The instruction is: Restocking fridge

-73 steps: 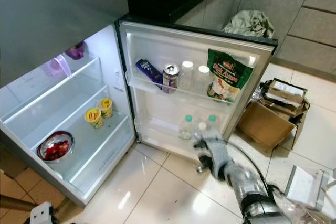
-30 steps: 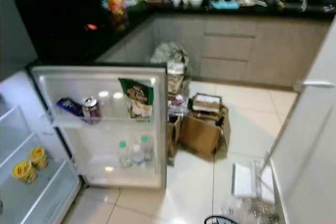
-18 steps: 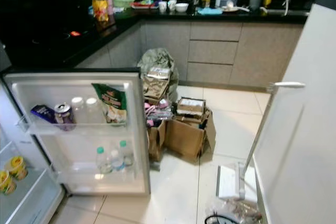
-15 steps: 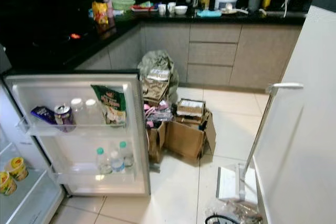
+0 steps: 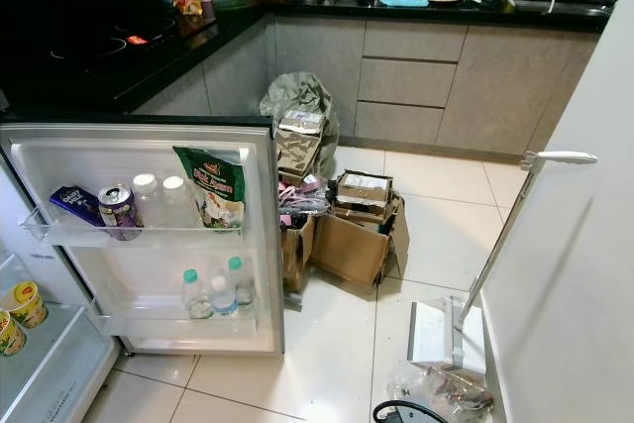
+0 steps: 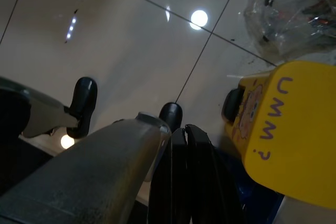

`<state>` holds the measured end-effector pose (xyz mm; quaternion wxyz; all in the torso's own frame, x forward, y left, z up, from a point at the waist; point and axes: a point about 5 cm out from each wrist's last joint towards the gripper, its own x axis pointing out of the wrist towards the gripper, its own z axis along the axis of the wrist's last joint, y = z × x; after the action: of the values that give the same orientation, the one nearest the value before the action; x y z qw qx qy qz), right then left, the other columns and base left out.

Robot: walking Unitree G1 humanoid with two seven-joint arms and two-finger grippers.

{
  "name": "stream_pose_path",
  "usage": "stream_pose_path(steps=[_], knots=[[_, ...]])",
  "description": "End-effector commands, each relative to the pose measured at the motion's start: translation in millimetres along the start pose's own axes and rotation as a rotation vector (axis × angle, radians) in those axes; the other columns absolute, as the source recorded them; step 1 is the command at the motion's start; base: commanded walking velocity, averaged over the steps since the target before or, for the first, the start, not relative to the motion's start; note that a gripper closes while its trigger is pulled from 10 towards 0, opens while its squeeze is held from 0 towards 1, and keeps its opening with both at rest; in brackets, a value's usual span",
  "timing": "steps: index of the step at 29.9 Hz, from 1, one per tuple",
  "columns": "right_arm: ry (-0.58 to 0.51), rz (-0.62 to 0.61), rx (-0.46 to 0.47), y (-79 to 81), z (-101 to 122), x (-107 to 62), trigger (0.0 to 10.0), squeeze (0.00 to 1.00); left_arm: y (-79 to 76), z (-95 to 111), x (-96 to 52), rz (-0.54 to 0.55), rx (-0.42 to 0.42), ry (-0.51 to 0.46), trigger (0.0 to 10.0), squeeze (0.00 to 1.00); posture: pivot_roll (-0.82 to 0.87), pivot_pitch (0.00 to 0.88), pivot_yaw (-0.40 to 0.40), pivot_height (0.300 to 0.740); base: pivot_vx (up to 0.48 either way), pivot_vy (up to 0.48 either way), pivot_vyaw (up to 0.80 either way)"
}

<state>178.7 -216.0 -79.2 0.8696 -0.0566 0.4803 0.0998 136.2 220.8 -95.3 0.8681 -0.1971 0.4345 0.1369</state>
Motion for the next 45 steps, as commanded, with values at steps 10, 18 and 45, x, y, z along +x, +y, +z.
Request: stream_pose_path(steps=[10,18,45], knots=[[-0.004,0.034,-0.045,3.0,-2.4,-0.4,10.0,0.00,3.9,5.0,-0.3,0.003,0.040,-0.010,10.0,0.00,-0.09,0.004,0.025,0.740,0.313,0.000,0.00],[-0.045,0.086,-0.062,8.8,6.9,1.4,10.0,0.00,2.4,5.3,0.2,-0.002,0.045,-0.009,10.0,0.00,-0.09,0.004,0.025,0.740,0.334,0.000,0.47],[-0.052,0.110,-0.002,8.6,2.4,0.0,10.0,0.00,-6.8,-2.7,0.7,-0.071,0.082,0.034,10.0,0.00,-0.09,0.010,0.033,0.740,0.166,-0.087,0.14]])
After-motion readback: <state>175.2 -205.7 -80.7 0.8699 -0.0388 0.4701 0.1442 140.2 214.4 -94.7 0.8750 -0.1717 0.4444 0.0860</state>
